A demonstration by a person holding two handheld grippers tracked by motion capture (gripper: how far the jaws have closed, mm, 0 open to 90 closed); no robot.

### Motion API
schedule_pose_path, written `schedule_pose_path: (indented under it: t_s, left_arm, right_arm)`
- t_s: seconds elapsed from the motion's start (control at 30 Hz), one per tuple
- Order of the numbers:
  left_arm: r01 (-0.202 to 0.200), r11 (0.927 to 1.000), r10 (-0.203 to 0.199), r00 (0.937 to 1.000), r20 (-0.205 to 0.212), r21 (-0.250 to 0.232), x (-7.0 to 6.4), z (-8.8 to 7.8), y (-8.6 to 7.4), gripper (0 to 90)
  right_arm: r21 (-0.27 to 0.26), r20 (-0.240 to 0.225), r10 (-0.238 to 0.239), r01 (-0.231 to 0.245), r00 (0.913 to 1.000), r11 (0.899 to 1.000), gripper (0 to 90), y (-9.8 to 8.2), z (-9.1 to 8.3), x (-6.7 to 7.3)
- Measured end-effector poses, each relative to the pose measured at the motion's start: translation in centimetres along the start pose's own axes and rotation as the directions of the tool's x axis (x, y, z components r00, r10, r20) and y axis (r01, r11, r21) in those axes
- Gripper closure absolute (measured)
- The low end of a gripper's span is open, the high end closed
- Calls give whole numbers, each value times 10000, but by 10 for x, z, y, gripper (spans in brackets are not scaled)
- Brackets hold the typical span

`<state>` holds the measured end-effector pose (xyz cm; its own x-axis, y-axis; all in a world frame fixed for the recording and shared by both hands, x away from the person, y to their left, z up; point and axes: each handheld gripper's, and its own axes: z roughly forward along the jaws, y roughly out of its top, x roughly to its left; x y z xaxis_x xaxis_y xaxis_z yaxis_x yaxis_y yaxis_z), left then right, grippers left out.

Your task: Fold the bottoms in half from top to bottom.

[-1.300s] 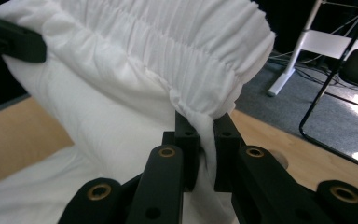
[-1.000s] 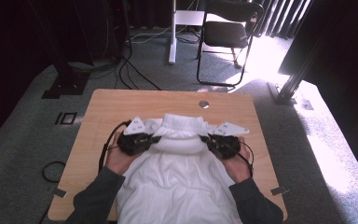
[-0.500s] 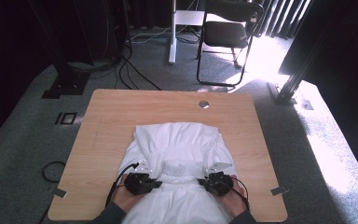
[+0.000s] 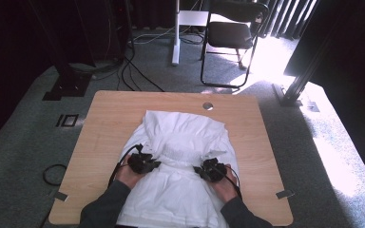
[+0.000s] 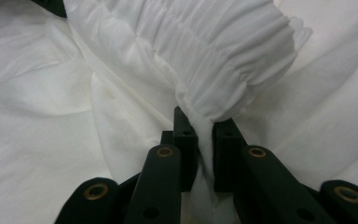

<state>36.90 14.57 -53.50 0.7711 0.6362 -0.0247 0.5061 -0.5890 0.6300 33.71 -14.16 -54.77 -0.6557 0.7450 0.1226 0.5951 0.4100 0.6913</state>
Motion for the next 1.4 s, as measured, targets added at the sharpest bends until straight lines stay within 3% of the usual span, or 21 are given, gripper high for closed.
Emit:
schedule_pose_path:
  t_s: [0.03,0.1,0.17,0.23,0.3,0.4,0.43,0.5,0.67,0.8,0.9,0.97,1.07,1.13,1.17,1.23,1.27,1.3,1.4]
  left_arm:
    - [138,9999,-138,9999,-67,-35,6,3,4,840]
    - [299,9995,-302,9992,-255,-119,17,10,13,840]
    - [473,9985,-483,9980,-396,-260,27,18,22,840]
    - [781,9960,-802,9956,-485,-441,37,26,30,839]
    - [1053,9927,-1084,9927,-530,-595,47,33,38,840]
    - [1351,9886,-1402,9870,-781,-668,54,40,48,840]
    - [1500,9864,-1557,9838,-893,-671,57,43,52,843]
    - [1536,9859,-1595,9825,-963,-660,58,45,54,848]
    - [1511,9857,-1581,9823,-1005,-741,58,42,56,863]
    - [1419,9820,-1538,9838,-920,-1244,55,23,60,871]
    - [1351,9708,-1540,9846,-827,-1983,48,-2,67,875]
    - [1048,9655,-1279,9883,-835,-2385,42,-21,74,876]
    - [667,9488,-967,9919,-830,-3088,33,-50,86,876]
    - [497,9332,-814,9939,-747,-3560,28,-67,92,876]
    - [359,9175,-677,9955,-667,-3960,22,-80,95,876]
    - [244,9020,-533,9971,-551,-4310,15,-94,96,876]
    - [206,8967,-458,9979,-464,-4423,12,-99,96,876]
    - [164,8898,-374,9986,-370,-4561,7,-106,93,875]
    - [-118,8899,-41,9994,-340,-4561,-6,-114,83,874]
  right_arm:
    - [-7,136,-33,34,9999,10000,833,10,7,-10]
    - [-20,182,6,-5,9998,10000,833,15,11,-15]
    - [-10,311,255,-255,9992,9997,834,27,19,-28]
    - [41,721,228,-232,9971,9997,833,47,34,-47]
    - [103,854,241,-251,9961,9996,833,52,36,-50]
    - [139,1170,618,-638,9912,9979,831,70,48,-67]
    - [92,1059,1065,-1080,9887,9941,830,76,53,-76]
    - [97,1041,1277,-1294,9863,9915,830,80,55,-79]
    - [3,1045,1142,-1149,9879,9934,833,80,53,-78]
    - [-603,988,1066,-1010,9894,9931,836,83,37,-76]
    - [-1206,897,881,-770,9921,9897,838,90,19,-72]
    - [-1632,1047,462,-286,9934,9862,838,97,2,-66]
    - [-2269,1231,134,150,9923,9738,839,107,-25,-59]
    - [-2799,1363,6,379,9907,9593,839,115,-45,-55]
    - [-3039,1405,-23,453,9901,9516,839,118,-52,-53]
    - [-3879,1392,-195,727,9901,9188,838,124,-84,-45]
    - [-3879,1392,-195,727,9901,9188,838,124,-84,-45]
    - [-4055,1428,-406,959,9889,9091,838,121,-95,-37]
    - [-4022,1390,-634,1149,9883,9083,838,112,-101,-30]
